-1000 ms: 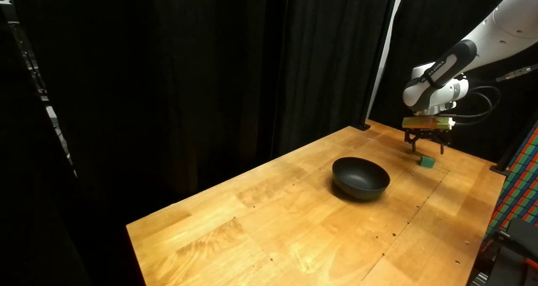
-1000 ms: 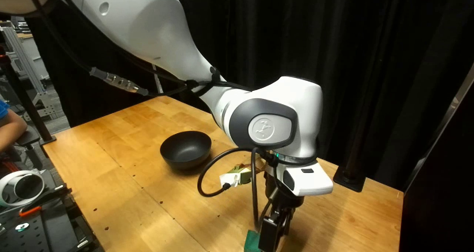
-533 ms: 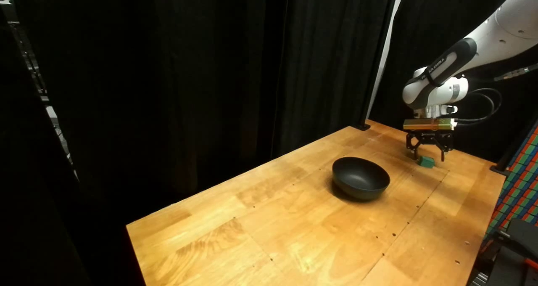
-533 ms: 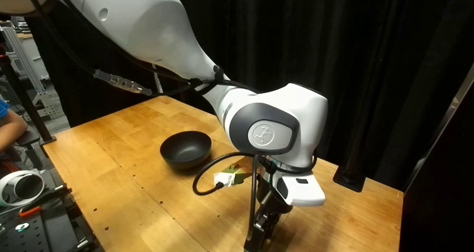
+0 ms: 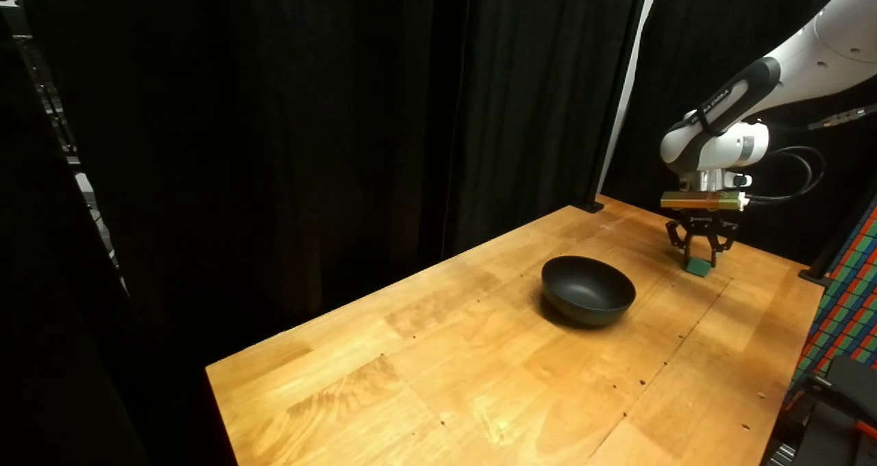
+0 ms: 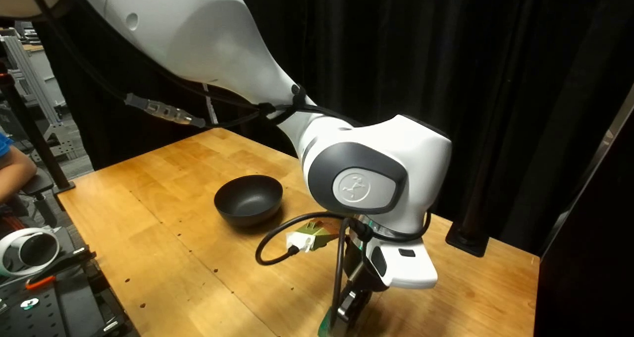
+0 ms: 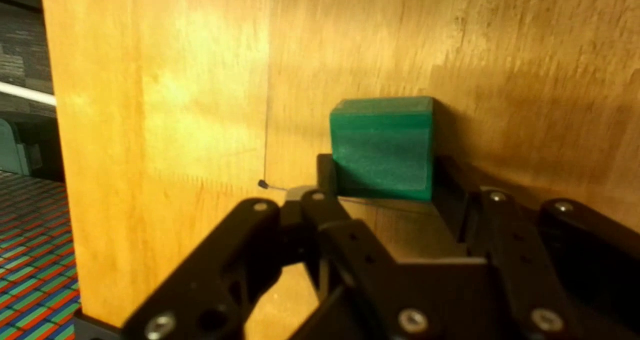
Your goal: Pick up the green object from the table and put it in the bowl
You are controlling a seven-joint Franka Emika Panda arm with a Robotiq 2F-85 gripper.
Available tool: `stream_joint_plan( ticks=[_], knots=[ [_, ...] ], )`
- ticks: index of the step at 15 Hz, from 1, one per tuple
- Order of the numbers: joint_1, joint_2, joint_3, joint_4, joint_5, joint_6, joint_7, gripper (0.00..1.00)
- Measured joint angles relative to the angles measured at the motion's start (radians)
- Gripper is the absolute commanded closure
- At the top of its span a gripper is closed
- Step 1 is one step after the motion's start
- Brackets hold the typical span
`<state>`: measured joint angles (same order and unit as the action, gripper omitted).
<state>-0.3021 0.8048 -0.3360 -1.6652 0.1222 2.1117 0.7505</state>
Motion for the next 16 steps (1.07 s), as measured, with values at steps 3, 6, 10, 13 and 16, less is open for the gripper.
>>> stream_joint_plan(
  ticks=[3,6,10,13,16],
  knots=[
    [-0.003,-0.036,0.01,0.003,0.024,-0.07,-0.038,0.74],
    [0.013,-0.13,0.032,-0.02,0.028,-0.111,-0.065,0.74],
    [0.058,-0.257,0.09,-0.103,0.062,-0.119,-0.089,0.74],
    [0.105,-0.301,0.152,-0.181,0.108,-0.116,-0.109,0.74],
    [0.169,-0.313,0.209,-0.245,0.149,-0.089,-0.115,0.74]
  ],
)
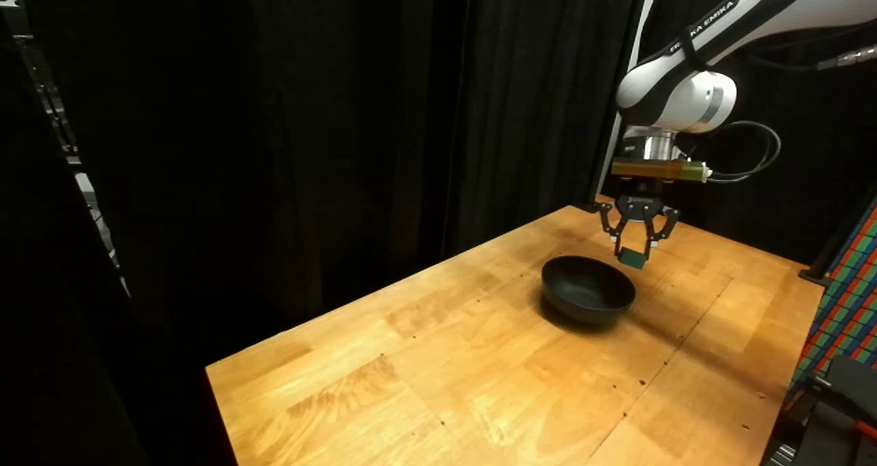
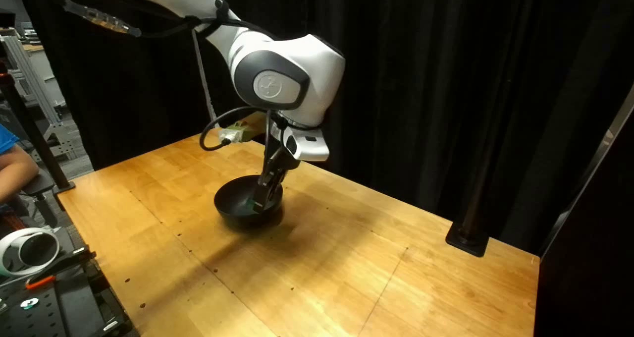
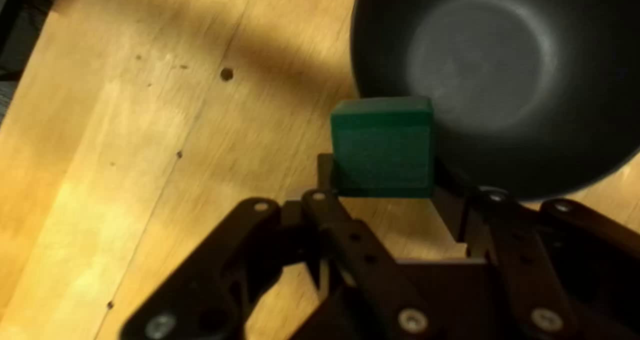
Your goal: Pick up the green object from the table and put it in the bowl
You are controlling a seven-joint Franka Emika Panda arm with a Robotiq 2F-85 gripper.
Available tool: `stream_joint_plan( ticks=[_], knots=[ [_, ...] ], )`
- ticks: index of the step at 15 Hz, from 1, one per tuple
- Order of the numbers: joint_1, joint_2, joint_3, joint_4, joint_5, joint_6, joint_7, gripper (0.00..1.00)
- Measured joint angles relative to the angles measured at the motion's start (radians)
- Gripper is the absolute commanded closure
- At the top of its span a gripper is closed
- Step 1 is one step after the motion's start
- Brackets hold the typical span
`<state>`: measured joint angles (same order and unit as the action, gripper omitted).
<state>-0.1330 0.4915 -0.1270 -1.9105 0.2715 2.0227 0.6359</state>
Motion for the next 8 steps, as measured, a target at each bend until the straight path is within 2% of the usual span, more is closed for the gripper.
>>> stream_joint_plan(
  ticks=[1,2,5,8],
  knots=[
    [0.02,-0.001,0.015,-0.015,0.013,0.024,0.0,0.24],
    [0.041,-0.001,0.029,-0.029,0.026,0.057,0.0,0.23],
    [0.099,-0.002,0.053,-0.061,0.035,0.155,0.001,0.02],
    [0.118,-0.021,0.049,-0.072,0.017,0.153,0.0,0.0]
  ],
)
